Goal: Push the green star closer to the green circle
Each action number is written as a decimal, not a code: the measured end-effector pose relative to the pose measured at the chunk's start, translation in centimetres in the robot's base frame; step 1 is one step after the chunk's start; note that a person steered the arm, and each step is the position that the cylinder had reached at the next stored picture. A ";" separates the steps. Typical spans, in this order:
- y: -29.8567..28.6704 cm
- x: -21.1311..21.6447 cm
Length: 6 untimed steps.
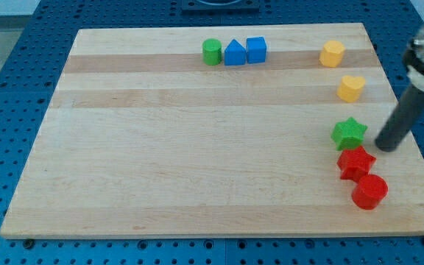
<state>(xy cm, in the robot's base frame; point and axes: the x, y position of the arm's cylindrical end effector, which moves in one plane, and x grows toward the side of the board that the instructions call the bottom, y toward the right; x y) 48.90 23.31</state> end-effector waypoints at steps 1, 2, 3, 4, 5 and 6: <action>-5.1 -1.2; -9.5 -1.8; -11.9 -3.8; -15.4 -5.6; -19.8 -5.9; -23.4 -7.8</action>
<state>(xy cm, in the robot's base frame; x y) 41.12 -0.10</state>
